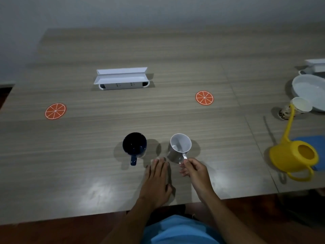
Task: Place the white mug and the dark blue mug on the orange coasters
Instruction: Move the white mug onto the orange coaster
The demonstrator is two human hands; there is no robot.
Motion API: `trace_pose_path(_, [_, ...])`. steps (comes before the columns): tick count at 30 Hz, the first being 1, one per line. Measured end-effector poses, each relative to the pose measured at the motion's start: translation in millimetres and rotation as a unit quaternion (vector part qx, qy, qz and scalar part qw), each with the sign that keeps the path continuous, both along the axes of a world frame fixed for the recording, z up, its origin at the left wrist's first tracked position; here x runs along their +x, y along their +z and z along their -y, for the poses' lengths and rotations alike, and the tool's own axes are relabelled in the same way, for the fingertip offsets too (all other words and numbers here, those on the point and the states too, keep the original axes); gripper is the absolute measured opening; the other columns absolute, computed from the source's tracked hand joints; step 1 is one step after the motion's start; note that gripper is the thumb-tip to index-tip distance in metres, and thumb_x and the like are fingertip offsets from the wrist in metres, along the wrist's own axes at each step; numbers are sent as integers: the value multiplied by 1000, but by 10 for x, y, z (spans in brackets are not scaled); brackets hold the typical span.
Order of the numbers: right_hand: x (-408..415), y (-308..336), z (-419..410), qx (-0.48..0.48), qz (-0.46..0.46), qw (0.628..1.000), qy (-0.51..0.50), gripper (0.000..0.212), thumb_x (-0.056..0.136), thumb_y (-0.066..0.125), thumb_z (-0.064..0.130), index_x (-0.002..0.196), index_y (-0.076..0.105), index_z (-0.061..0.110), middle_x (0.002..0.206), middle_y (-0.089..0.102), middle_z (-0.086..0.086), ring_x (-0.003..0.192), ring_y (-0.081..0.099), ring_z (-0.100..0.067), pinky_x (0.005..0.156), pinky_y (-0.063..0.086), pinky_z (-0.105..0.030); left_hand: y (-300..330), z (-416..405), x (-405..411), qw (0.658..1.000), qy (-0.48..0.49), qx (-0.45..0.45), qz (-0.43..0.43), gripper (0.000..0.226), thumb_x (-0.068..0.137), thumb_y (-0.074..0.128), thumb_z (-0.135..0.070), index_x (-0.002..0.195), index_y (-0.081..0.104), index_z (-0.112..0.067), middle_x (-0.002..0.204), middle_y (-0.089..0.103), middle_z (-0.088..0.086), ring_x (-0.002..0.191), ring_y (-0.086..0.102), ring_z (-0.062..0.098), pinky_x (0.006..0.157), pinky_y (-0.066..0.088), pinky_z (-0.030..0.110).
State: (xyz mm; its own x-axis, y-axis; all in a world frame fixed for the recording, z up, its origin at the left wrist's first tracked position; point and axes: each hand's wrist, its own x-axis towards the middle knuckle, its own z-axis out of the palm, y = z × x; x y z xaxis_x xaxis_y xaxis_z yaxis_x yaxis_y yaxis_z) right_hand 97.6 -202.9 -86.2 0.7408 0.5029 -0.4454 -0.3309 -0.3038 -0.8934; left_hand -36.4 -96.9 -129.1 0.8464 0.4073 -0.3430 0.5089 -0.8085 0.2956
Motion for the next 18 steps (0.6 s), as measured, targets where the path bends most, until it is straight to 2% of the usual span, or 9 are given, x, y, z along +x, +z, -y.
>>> trace_pose_path(4, [109,29,192,-6,17,1000,-25,22,99,59,17,87,71,3,77,72,-9,67,67,-19,61,55,-26,12,33,234,999,-17,13,-31,82,93,33,-49,158,-3,-14,169,-11,8,155,-13,32,120,2,66])
trace_pose_path(6, [187,58,273,-7,26,999,-44,22,99,59,18,86,70,4,77,72,-9,66,67,-19,61,55,-29,24,32,356,999,-30,20,-40,83,93,33,-51,158,-5,-16,169,-12,7,155,-12,33,119,4,68])
trace_pose_path(13, [376,135,466,-19,53,995,-82,21,98,60,21,86,72,9,82,74,-14,65,67,-18,62,55,-31,132,-92,819,998,-6,-39,-40,100,88,52,-59,158,-9,-24,168,-21,-1,153,-18,35,114,10,75])
trace_pose_path(18, [475,142,493,-42,72,994,-66,18,98,60,21,86,71,13,79,74,-9,65,67,-11,61,55,-23,229,-347,1161,997,-7,-33,-66,120,79,59,-74,157,-16,-22,166,-28,3,151,-24,39,114,-1,73])
